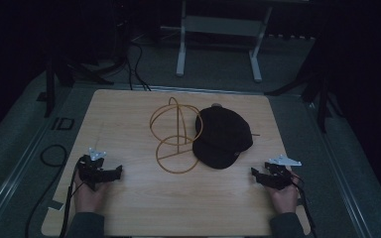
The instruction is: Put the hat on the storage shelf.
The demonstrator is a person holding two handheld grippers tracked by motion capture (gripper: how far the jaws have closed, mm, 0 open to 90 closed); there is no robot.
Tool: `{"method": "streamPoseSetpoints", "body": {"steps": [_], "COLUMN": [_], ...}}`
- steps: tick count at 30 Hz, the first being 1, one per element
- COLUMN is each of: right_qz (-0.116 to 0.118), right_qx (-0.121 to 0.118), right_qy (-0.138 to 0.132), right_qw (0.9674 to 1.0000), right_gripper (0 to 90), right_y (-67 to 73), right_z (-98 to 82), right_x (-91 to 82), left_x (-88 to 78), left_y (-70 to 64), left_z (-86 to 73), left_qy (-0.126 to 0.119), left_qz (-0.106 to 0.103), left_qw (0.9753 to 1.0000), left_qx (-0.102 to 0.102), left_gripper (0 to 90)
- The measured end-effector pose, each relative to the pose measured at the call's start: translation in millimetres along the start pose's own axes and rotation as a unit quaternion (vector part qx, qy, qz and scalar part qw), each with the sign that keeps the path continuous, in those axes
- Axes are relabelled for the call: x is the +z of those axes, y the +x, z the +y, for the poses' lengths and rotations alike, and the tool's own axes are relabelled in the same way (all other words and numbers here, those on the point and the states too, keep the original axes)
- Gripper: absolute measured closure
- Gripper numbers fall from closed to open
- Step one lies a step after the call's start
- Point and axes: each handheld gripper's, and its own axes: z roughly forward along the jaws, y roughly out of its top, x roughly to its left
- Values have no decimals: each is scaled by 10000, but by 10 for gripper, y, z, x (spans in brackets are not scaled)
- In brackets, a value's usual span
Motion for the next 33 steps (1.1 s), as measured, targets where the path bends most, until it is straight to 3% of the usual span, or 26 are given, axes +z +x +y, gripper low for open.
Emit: {"method": "streamPoseSetpoints", "body": {"steps": [13,21,26,33], "right_qz": [17,103,168,214], "right_qx": [-93,-244,-308,-571], "right_qy": [59,434,537,798], "right_qw": [9999,9987,9979,9949], "right_gripper": [346,369,362,354], "right_y": [-1,-34,-47,-55], "right_z": [11,94,109,143], "right_x": [-1,-16,-26,-62], "left_x": [1,3,3,3], "left_y": [-1,-4,-4,-6], "left_z": [1,2,2,3], "left_qy": [-2,-4,-7,-3], "left_qz": [-1,2,2,2], "left_qw": [10000,10000,10000,10000], "left_qx": [-5,-10,-12,-13], "left_gripper": [19,19,19,19]}}
